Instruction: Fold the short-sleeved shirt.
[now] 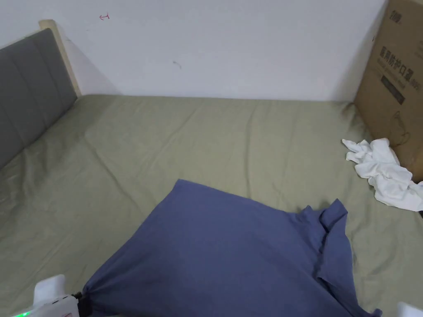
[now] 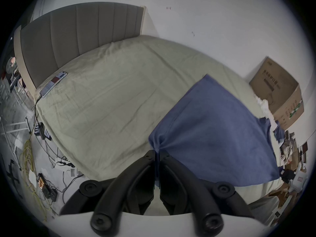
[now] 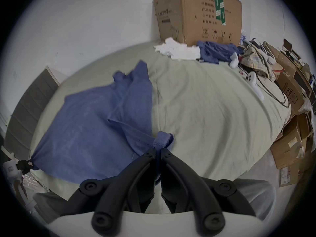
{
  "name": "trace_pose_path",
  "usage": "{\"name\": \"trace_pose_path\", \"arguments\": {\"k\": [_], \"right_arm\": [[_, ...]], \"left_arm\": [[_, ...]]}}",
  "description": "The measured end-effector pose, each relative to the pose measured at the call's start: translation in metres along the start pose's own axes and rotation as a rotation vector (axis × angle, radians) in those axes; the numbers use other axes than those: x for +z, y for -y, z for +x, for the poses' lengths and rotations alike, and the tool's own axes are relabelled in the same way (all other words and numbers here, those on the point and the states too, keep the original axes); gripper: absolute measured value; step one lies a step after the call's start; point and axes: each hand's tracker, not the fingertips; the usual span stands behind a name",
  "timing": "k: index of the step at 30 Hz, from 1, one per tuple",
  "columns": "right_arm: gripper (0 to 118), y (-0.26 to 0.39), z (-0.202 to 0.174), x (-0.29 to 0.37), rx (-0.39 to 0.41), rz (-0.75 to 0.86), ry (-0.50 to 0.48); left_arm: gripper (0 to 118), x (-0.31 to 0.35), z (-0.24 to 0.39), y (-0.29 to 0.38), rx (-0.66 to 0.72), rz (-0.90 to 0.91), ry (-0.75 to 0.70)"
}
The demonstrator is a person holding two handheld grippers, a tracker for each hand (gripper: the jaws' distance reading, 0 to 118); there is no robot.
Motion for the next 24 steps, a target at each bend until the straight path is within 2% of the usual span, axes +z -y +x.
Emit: {"name": "trace_pose_path", "arguments": {"k": [6,9,10,12,13,14,15,16,17,20,24], "right_arm": [[7,0.007,-0.007,-0.022,0.051,-0.091,0.034],[21,-0.001,-0.005,-0.014,0.044,-0.095,0.029],[38,-0.005,-0.006,-0.008,0.042,-0.084,0.017],[84,-0.017,-0.003,0.005,0.038,-0.043,-0.002],[103,-0.024,-0.004,0.013,0.036,-0.013,-0.016],[109,-0.031,-0.005,0.022,0.035,0.023,-0.032],[110,-0.039,-0.007,0.034,0.040,0.069,-0.050],[110,-0.047,-0.011,0.046,0.054,0.124,-0.063],[111,-0.056,-0.016,0.056,0.074,0.168,-0.065],[114,-0.080,-0.026,0.084,0.116,0.282,-0.074],[118,-0.101,-0.037,0.119,0.130,0.451,-0.110]], "left_arm": [[7,-0.032,0.003,0.008,0.002,-0.166,-0.048],[9,-0.023,0.010,0.005,-0.017,-0.131,-0.053],[24,-0.018,0.012,0.002,-0.027,-0.126,-0.039],[79,-0.007,0.019,-0.007,-0.053,-0.125,-0.003],[90,-0.001,0.023,-0.012,-0.062,-0.118,-0.002],[90,0.007,0.027,-0.016,-0.072,-0.089,0.005],[94,0.017,0.032,-0.022,-0.088,-0.026,0.019],[109,0.027,0.038,-0.029,-0.100,0.020,0.036],[118,0.035,0.045,-0.037,-0.109,0.049,0.044],[118,0.065,0.066,-0.057,-0.125,0.161,0.097],[118,0.101,0.095,-0.085,-0.151,0.281,0.179]]}}
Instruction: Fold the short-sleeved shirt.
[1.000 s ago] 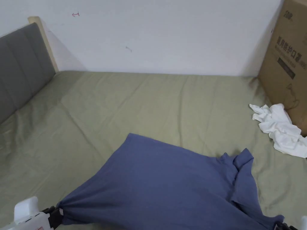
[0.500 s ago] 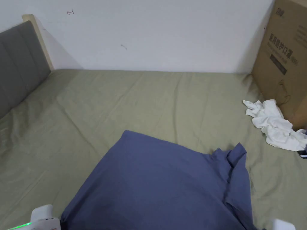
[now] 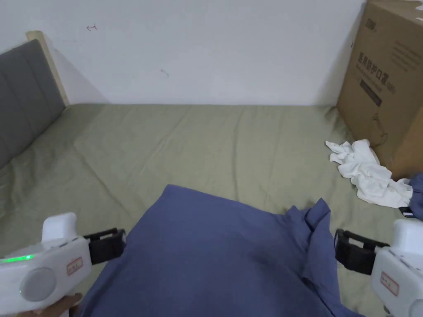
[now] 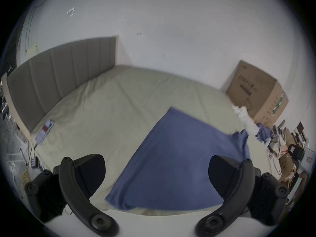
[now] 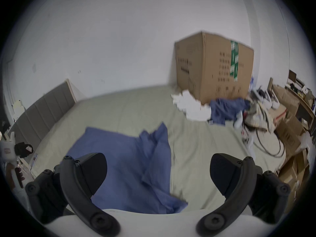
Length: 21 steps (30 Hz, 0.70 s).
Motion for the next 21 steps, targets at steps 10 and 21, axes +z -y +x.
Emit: {"name": "trace_pose_path", "arguments": {"k": [10,21], "right_arm": [[103,-0.028,-0.027,0.024,0.097,0.155,0.024],[2,-0.034,-0.042,0.026,0.108,0.220,0.055]], "left_arm": [[118,0.014,0.062,-0.039,-0.073,0.223,0.027],[4,0.005,0.084,-0.021,-0.101,0.295,0.132]]}}
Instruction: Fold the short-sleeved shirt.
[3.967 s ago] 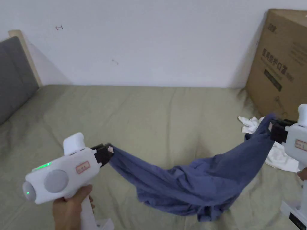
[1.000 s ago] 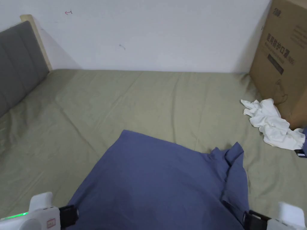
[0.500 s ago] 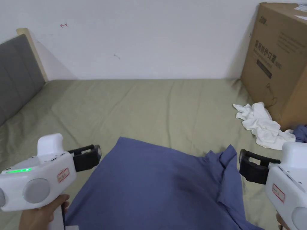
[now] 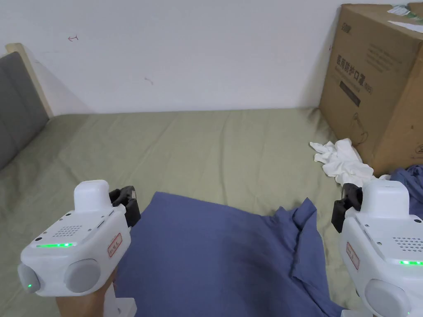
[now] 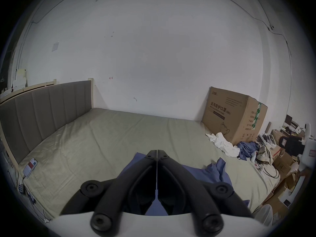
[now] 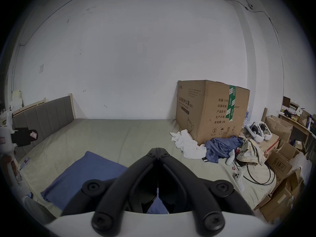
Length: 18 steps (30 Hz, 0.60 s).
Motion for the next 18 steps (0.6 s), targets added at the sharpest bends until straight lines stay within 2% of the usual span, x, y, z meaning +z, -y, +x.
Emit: {"name": "trace_pose_path", "arguments": {"k": [7,11,15,16,17,18], "right_arm": [[2,0.003,-0.002,-0.022,-0.002,-0.018,-0.004],[2,0.008,-0.001,-0.044,-0.007,-0.042,0.008],[2,0.015,0.002,-0.074,-0.012,-0.082,0.019],[2,0.018,0.003,-0.083,-0.011,-0.096,0.023],[2,0.020,0.003,-0.091,-0.010,-0.108,0.025],[2,0.023,0.004,-0.099,-0.010,-0.121,0.027]], "left_arm": [[4,-0.063,-0.010,-0.004,-0.001,-0.160,0.063],[4,-0.126,-0.020,-0.014,-0.011,-0.236,0.075],[4,-0.209,-0.028,-0.018,-0.048,-0.391,0.041],[8,-0.233,-0.032,-0.016,-0.048,-0.456,0.033],[21,-0.252,-0.033,-0.013,-0.037,-0.508,0.043],[47,-0.272,-0.037,-0.009,-0.024,-0.545,0.051]]}}
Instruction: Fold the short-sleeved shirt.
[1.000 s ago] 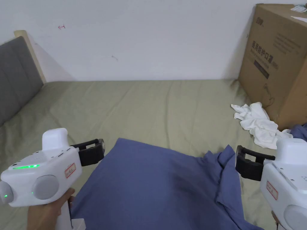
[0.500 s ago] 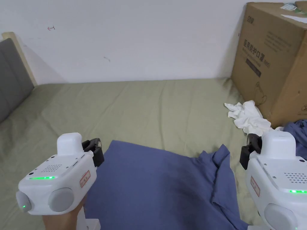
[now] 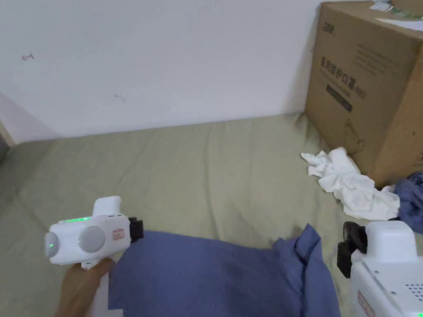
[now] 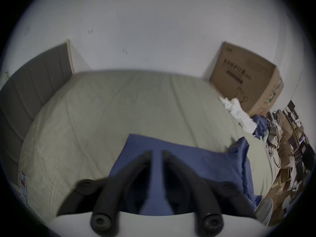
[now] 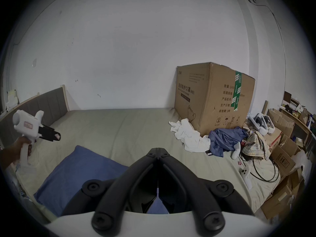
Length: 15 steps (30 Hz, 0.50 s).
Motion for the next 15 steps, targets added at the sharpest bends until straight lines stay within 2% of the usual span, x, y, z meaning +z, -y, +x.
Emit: {"name": "trace_pose_path", "arguments": {"k": [1,4,7,13,15], "right_arm": [[2,0.002,0.000,-0.008,-0.001,-0.011,0.003],[2,0.009,0.002,-0.029,0.004,-0.039,0.014],[2,0.016,0.005,-0.049,0.001,-0.073,0.025],[2,0.032,0.014,-0.073,-0.004,-0.122,0.045],[2,0.036,0.016,-0.078,-0.002,-0.134,0.049]], "left_arm": [[79,-0.018,-0.003,-0.007,0.003,-0.041,-0.005],[85,-0.064,-0.006,-0.021,-0.044,-0.083,-0.069],[115,-0.103,-0.010,-0.031,-0.035,-0.132,-0.095],[114,-0.161,-0.024,-0.032,-0.038,-0.215,-0.141],[106,-0.174,-0.027,-0.027,-0.051,-0.245,-0.179]]}}
